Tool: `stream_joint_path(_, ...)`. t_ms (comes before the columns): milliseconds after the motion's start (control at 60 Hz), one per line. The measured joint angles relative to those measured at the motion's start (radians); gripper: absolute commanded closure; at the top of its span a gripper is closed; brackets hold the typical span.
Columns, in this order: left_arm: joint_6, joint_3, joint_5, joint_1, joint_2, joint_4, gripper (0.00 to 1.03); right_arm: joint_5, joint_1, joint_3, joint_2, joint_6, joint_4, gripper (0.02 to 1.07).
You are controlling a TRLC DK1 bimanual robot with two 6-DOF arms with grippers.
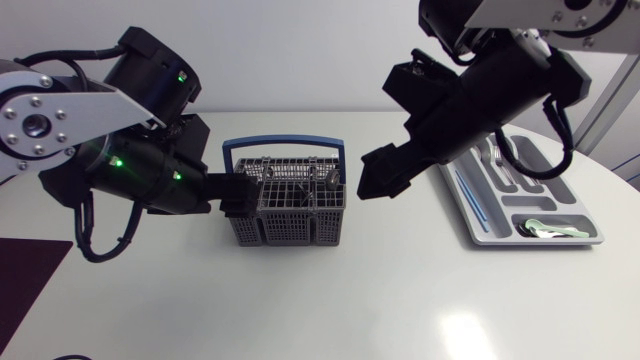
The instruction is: Unload the cutlery basket into the drawer organizer.
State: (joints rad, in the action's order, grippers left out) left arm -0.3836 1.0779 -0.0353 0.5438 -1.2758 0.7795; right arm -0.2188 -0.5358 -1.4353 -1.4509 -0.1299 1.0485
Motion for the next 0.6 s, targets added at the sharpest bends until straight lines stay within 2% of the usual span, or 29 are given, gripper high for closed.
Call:
stream_joint_path(417,0.004,-0.016,0.0,-0.014,0.017,0.0,0.08,0.037,-0.009,-0.016,-0.002,0.038,-0.053,0.07)
stream_joint_path(600,0.023,-0.03,0.001,-0.032,0.03,0.0,0.08,0.01,-0.039,-0.003,-0.042,0.172,-0.089,0.07)
